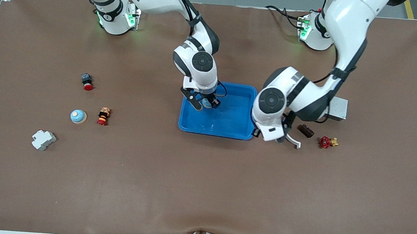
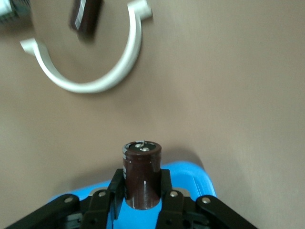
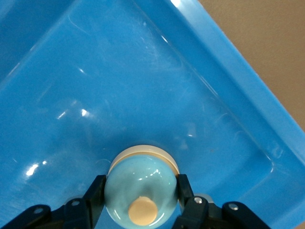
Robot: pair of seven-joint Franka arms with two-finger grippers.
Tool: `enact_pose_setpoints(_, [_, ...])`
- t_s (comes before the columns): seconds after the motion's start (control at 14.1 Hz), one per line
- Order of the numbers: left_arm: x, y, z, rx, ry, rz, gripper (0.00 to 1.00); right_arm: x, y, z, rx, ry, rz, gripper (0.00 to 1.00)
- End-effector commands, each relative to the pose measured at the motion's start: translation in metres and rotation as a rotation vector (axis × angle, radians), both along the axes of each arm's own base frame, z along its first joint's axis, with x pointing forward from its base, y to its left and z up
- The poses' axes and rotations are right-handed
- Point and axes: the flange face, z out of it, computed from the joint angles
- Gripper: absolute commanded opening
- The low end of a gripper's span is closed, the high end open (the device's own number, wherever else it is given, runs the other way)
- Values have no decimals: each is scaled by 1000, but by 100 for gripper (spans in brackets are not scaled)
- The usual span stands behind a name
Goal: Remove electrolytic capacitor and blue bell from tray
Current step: 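Carry the bell with the right gripper while the left gripper carries the capacitor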
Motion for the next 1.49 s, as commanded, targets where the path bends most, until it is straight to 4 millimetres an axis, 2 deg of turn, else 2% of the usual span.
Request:
enact_pose_setpoints(0.0, [5,31,17,23,12,-48,0,7,-2,15,-29,18,-5,0])
enact_pose_setpoints(0.14, [16,57,22,24,23,-47,0,28,-14,51,-62,60,32,0])
enact_pose_setpoints(0.36, [29,99,15,39,50,-88,0,55,-47,99,-86,108,92,0])
enact_pose_setpoints(0.5, [29,118,6,114,39,-133,0,81,-83,121,-76,114,133,0])
enact_pose_setpoints(0.64, [39,148,2,115,42,-122,0,106,-123,141,-61,115,196,0])
enact_pose_setpoints(0.85, [60,203,-6,73,41,-140,0,143,-189,150,-82,111,286,0])
enact_pose_setpoints(0.92, [68,233,-9,59,38,-152,0,154,-212,151,-94,105,318,0])
enact_pose_setpoints(1.14, [81,304,-24,41,28,-247,0,185,-284,151,-96,100,408,0])
enact_pose_setpoints(1.42, [88,363,-60,49,13,-317,0,213,-382,149,-99,99,521,0])
